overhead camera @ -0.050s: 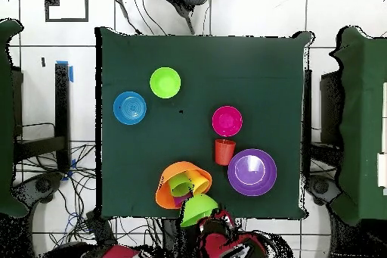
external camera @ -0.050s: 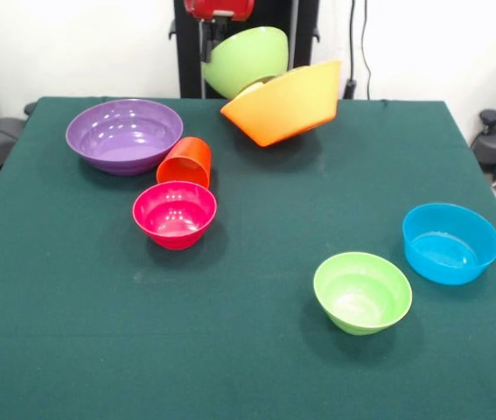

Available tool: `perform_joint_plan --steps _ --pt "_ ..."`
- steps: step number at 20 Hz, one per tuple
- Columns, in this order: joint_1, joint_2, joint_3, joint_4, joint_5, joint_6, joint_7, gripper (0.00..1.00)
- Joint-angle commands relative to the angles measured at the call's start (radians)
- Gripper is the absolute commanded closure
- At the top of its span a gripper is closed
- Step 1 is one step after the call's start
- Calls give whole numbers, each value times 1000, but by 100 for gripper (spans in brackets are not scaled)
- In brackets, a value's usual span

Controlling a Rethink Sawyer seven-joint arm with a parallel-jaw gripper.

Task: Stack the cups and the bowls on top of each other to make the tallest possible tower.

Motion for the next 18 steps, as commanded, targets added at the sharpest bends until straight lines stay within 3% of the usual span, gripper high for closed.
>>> perform_joint_plan --steps 1,10,18 --pt "24 36 68 -96 58 -72 41 100" --pt "19 30 70 -93 30 -56 37 100" --pt "-38 -129 140 -44 -132 83 113 100"
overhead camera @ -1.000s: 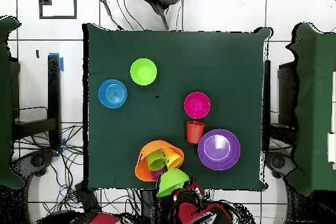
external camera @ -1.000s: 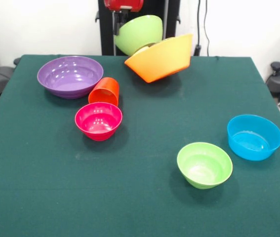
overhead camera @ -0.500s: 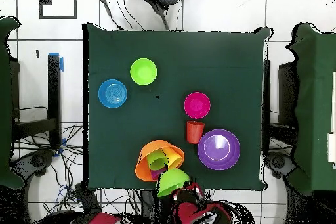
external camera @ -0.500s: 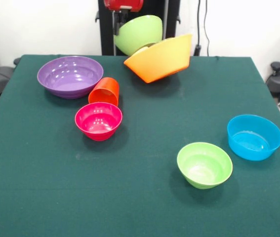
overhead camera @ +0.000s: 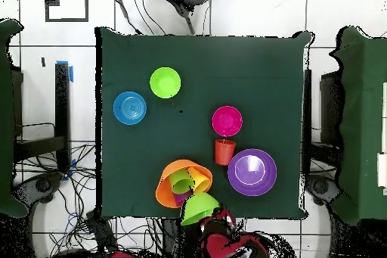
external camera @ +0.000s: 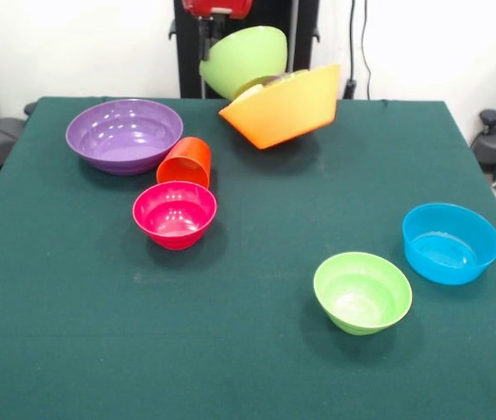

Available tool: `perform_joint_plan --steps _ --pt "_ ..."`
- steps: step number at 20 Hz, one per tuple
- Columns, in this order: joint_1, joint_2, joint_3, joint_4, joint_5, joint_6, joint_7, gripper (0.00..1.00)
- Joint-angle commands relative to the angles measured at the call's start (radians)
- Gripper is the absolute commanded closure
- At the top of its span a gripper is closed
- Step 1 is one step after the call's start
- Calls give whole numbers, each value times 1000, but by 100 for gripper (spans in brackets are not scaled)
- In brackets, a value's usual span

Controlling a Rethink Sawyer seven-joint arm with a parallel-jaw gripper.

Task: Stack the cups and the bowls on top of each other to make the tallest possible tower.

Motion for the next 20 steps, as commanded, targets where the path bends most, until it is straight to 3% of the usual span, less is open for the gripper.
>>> perform_joint_plan --steps 1,8,13,15,17,20 --pt "-38 -125 150 -33 -134 101 126 100" --pt "-98 -288 228 60 -289 197 226 100" --pt "-203 -432 386 159 -349 334 261 100" --pt "-288 -478 490 195 -323 389 238 100" --pt "-417 -537 654 240 -233 463 176 100" --pt "-569 -611 841 293 -82 534 71 100"
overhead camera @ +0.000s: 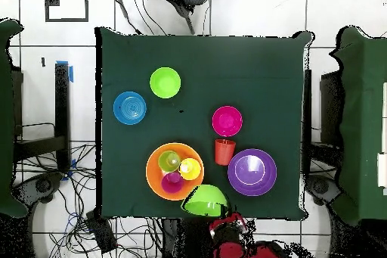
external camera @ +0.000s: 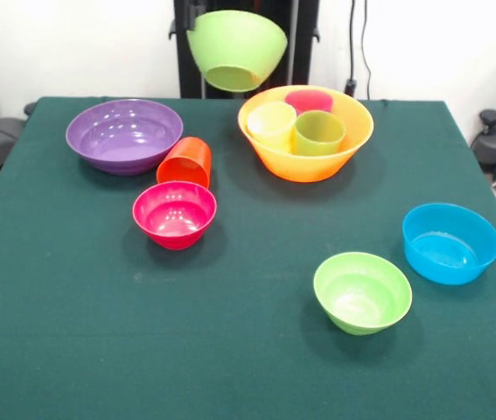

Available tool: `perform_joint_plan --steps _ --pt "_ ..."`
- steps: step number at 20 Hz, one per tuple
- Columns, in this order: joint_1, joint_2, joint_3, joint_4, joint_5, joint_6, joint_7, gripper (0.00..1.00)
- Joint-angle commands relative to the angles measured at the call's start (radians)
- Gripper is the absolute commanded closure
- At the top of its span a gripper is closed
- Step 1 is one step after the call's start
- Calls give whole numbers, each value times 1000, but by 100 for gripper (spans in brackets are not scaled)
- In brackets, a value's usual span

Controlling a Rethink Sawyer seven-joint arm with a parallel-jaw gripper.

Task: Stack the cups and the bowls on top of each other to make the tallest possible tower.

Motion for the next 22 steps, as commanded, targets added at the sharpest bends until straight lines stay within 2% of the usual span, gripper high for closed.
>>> perform_joint_plan --steps 1,6,8,9,17,20,22 --pt "-259 -188 538 158 218 265 -11 100" --pt "-338 -229 643 176 337 276 -39 100" --pt "-387 -255 720 192 400 286 -53 100" --pt "-422 -273 779 206 452 303 -76 100" --pt "-605 -398 1079 265 760 366 -172 100" --pt "-659 -433 1168 285 827 354 -169 100" --pt "-719 -442 1256 282 891 355 -148 100"
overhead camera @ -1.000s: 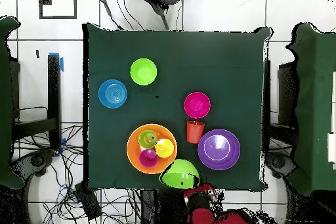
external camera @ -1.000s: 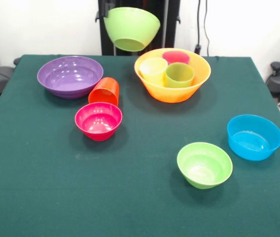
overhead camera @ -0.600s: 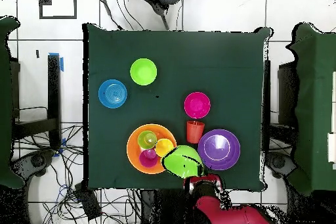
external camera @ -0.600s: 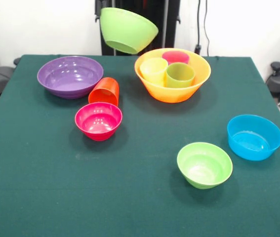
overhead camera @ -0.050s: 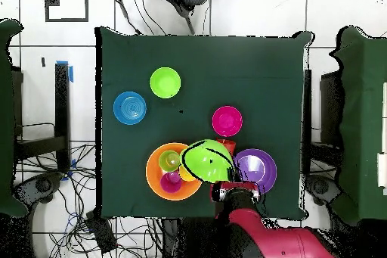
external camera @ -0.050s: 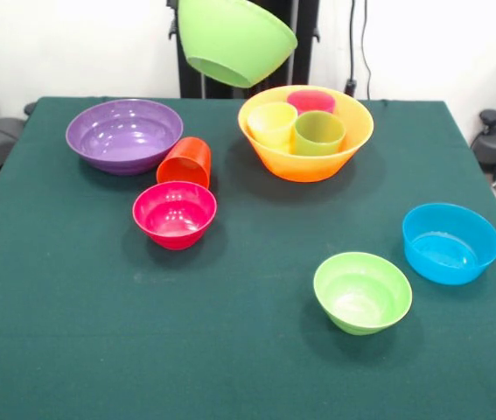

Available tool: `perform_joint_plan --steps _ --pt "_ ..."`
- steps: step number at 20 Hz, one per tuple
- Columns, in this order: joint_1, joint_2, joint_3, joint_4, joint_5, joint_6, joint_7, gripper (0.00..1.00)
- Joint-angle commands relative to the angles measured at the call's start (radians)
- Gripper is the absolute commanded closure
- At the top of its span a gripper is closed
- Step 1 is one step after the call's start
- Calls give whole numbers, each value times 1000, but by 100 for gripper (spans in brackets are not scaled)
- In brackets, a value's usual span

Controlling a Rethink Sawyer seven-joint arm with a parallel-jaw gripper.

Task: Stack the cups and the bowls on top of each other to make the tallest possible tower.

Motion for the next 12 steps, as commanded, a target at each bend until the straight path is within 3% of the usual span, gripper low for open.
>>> perform_joint_plan --steps 1,3,6,10,12 --pt "-106 -77 362 78 197 113 -138 100" --pt "-173 -79 450 74 255 115 -111 100" --pt "-225 -74 515 52 306 147 -79 100" --pt "-192 -15 463 25 312 215 -30 100" --pt "-115 50 345 -3 247 235 -7 100"
